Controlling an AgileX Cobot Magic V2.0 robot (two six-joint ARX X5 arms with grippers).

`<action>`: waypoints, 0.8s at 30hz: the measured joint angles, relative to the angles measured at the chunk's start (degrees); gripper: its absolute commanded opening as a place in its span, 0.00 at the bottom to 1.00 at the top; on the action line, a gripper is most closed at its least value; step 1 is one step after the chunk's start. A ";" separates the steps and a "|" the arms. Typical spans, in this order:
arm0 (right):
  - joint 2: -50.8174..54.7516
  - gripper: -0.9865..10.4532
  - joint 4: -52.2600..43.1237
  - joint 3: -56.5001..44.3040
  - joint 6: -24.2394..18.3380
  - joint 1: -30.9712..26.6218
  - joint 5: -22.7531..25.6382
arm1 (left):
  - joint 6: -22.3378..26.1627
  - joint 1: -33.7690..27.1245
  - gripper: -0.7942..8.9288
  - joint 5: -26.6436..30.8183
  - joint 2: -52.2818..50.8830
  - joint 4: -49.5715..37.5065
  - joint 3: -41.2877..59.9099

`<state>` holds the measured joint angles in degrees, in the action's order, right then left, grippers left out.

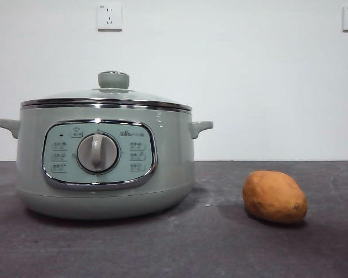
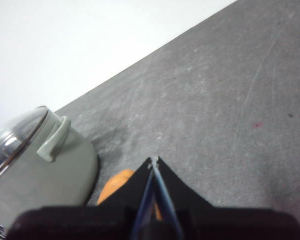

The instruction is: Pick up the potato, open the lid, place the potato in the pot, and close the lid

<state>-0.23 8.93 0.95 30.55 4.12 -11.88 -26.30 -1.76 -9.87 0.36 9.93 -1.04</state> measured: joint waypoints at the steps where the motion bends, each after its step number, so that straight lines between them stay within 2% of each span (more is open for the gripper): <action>1: 0.00 0.09 -0.02 0.00 0.48 -0.02 0.00 | -0.42 0.00 0.08 -0.09 0.00 -0.04 0.00; 9: -0.39 0.08 0.15 0.11 1.46 0.00 -0.11 | -1.22 0.00 0.08 -2.03 0.00 -0.15 -0.02; 16: -7.54 0.08 1.31 4.74 1.55 0.00 -0.17 | -1.11 0.00 0.07 -4.04 0.76 3.69 -4.50; 24: -21.99 0.08 1.42 15.45 -4.17 0.00 -5.29 | 3.98 0.00 0.07 -9.20 9.57 9.05 -14.73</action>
<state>-22.22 10.35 16.40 26.37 4.12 -17.17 -22.33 -1.76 -19.07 9.93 18.98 -15.77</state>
